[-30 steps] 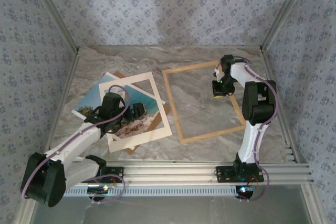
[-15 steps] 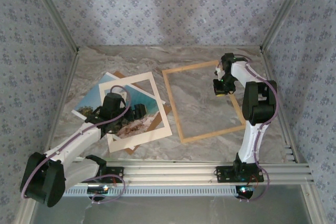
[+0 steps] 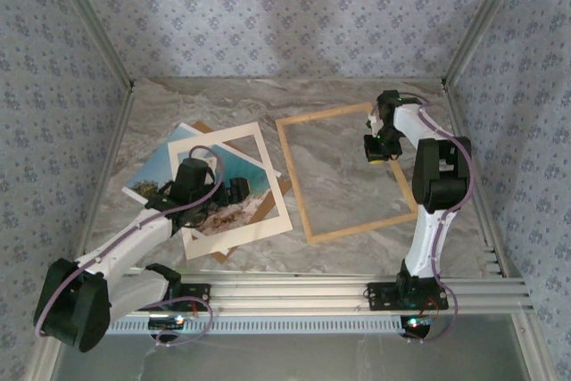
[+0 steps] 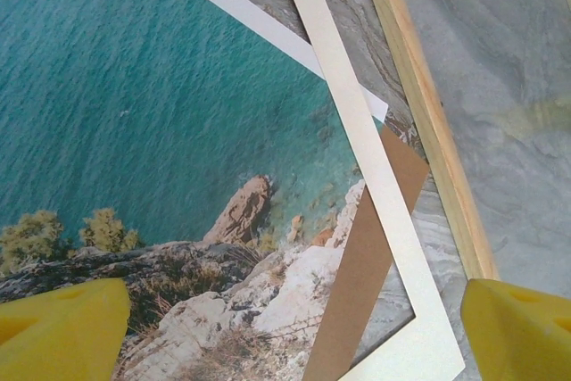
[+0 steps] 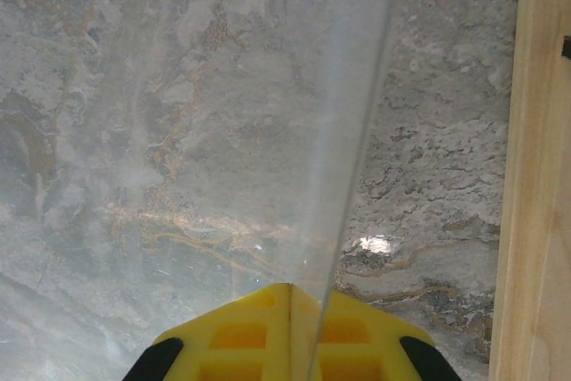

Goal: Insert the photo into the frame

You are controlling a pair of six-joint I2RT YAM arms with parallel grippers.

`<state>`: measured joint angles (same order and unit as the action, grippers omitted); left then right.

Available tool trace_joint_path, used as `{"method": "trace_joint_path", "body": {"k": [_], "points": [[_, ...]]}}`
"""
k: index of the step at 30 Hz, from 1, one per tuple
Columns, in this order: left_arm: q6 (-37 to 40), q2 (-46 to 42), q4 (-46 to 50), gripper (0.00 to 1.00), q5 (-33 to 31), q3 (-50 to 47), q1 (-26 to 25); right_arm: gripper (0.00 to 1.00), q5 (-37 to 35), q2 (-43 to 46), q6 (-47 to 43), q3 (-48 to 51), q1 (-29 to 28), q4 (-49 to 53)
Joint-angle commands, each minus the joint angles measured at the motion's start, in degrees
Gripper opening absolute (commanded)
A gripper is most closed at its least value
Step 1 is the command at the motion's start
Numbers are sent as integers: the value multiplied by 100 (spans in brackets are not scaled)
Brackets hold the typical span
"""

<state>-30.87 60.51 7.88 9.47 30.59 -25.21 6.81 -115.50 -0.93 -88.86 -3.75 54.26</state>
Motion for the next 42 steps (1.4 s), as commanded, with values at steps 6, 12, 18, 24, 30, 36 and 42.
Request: {"method": "trace_joint_path", "body": {"k": [6,12,18,24,30,36,42], "points": [[95,14,3,96,33,114,-45,0,-144,-16,-83,-96,54,198],[82,5,0,96,21,88,-54,0,-127,-25,-96,-96,52,161],[101,20,12,96,25,116,-54,0,-142,-58,-100,-114,44,155],[108,66,12,96,28,146,-62,0,-130,-69,-101,-122,47,182],[108,75,7,96,31,135,-58,0,-141,-86,-99,-123,49,184],[123,90,-5,96,39,139,-67,0,-197,-78,-90,-123,50,199],[136,112,-66,96,128,149,-121,0,-206,-86,-91,-124,56,192]]}}
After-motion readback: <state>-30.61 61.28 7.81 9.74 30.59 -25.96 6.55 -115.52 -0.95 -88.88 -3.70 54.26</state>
